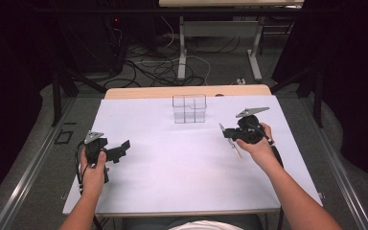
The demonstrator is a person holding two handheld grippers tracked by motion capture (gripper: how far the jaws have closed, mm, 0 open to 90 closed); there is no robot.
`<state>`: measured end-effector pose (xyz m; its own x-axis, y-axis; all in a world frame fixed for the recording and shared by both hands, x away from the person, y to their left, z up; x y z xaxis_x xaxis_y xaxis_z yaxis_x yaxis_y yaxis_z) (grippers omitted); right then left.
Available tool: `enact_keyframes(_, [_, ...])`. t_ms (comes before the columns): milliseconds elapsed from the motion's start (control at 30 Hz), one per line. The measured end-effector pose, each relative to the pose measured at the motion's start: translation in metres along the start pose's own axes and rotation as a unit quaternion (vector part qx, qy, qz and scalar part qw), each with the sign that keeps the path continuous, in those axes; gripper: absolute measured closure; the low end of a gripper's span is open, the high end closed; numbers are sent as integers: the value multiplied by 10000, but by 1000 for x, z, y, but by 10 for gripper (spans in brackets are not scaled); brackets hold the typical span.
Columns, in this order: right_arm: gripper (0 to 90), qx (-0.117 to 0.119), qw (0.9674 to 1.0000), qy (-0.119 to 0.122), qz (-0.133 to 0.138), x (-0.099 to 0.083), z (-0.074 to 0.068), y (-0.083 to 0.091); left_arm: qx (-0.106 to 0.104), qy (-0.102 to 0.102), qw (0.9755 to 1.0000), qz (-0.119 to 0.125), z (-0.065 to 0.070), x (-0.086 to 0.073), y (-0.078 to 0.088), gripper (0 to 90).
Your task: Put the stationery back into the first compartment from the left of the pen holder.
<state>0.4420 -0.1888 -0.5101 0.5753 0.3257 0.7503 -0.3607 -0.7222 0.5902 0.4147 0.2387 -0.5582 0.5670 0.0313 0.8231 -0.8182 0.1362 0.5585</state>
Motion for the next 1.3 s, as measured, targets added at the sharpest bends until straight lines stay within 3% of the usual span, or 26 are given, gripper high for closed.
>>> enact_keyframes(333, [803,-203,9994,41,266,47,7,3,-2,-8,10000,-6,-1,0,-1,13])
enact_keyframes(500, [803,-362,9983,185,414,70,8,0,-6,-12,10000,-2,-1,0,-1,12])
enact_keyframes(667, [803,-345,9984,257,362,87,5,-4,-19,-24,10000,-1,0,0,-1,13])
enact_keyframes(833, [803,-395,9986,264,245,101,4,-12,-6,-49,10000,0,-2,0,0,12])
enact_keyframes(1300, [804,-475,9977,285,385,135,-2,-46,-19,-27,10000,28,-3,1,1,12])
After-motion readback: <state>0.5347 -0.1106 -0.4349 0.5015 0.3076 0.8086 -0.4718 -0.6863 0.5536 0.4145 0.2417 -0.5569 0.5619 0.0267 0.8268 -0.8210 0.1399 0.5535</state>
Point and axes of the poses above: each handheld gripper's, and its own axes: y roughly backward along the jaws, x roughly out of its top, z roughly to its right, the point moved 6 cm from there along -y, roughly forward along the jaws, and after that the axes turned 14 degrees about x, right-handed, at the moved point
